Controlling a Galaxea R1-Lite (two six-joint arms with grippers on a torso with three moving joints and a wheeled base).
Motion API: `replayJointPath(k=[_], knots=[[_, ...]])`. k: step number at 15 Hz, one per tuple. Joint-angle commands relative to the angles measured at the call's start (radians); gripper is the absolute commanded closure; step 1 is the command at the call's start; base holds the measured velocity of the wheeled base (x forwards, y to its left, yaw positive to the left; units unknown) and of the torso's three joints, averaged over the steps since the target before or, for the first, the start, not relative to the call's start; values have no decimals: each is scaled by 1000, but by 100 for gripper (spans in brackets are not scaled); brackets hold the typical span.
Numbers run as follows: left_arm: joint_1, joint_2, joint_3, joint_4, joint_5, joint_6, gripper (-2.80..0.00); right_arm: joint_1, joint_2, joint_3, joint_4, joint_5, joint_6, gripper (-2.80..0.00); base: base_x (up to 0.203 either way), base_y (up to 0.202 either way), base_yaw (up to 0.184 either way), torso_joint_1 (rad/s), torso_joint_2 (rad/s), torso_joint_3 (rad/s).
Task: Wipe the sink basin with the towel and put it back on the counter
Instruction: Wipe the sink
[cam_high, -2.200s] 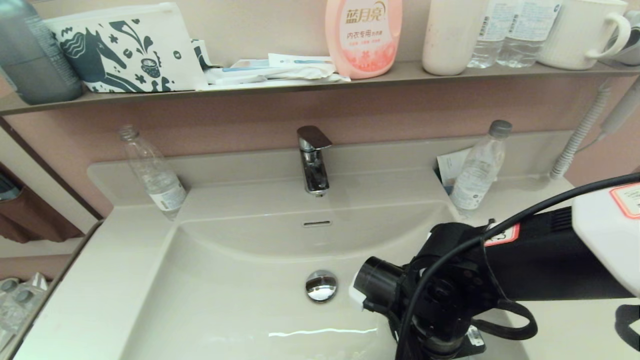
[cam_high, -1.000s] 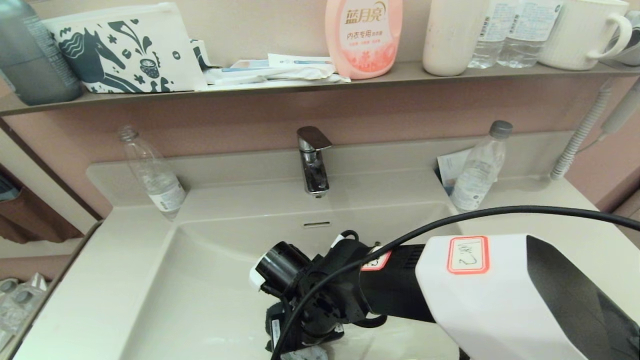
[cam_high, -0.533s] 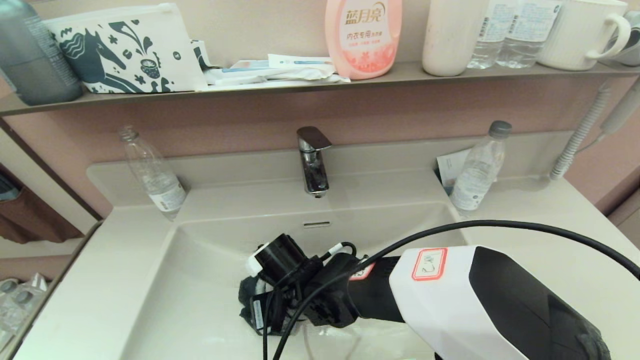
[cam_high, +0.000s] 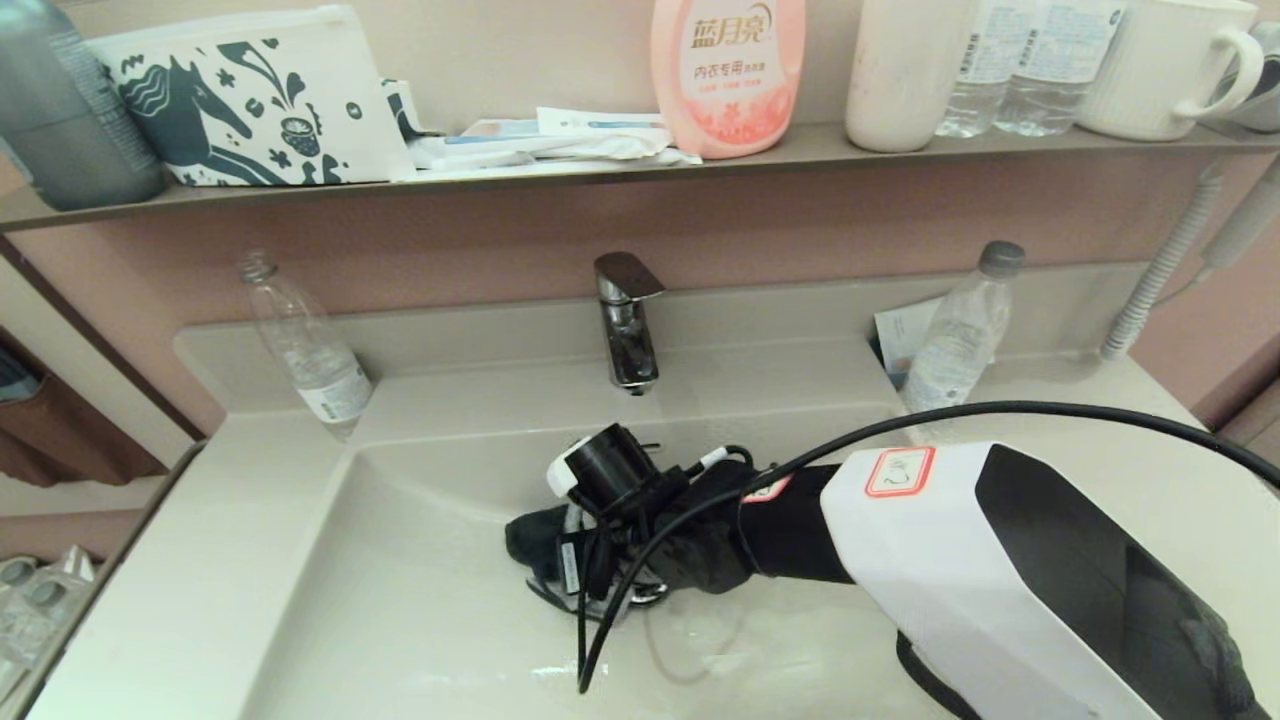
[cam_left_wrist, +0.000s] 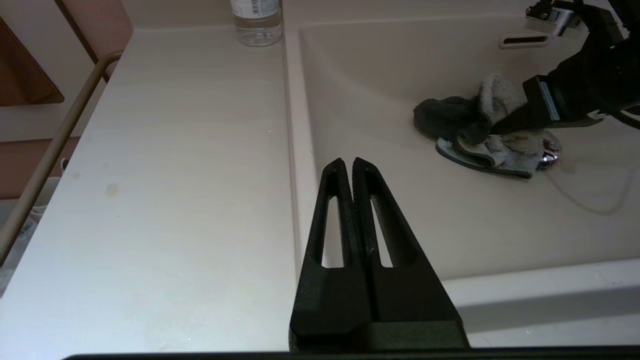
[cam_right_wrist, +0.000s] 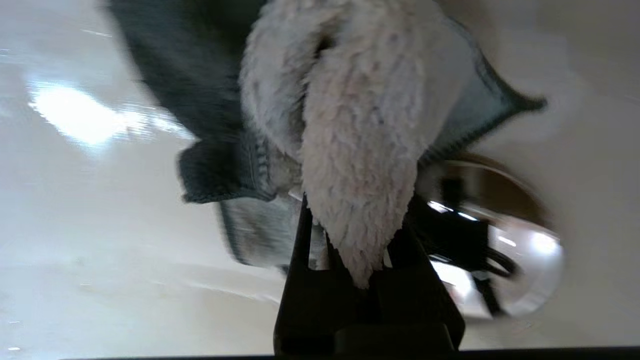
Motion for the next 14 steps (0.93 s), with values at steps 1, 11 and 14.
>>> replayJointPath(k=[1, 11, 14], knots=[[-1, 1, 0, 0, 1, 0, 0, -23, -31, 3, 47, -13, 3, 0, 0, 0, 0, 0, 0, 0], [0, 1, 0, 0, 1, 0, 0, -221, -185, 147, 293, -136, -2, 0, 0, 0, 0, 0, 0, 0], [0, 1, 0, 0, 1, 0, 0, -263, -260, 237, 298, -136, -3, 0, 0, 0, 0, 0, 0, 0]])
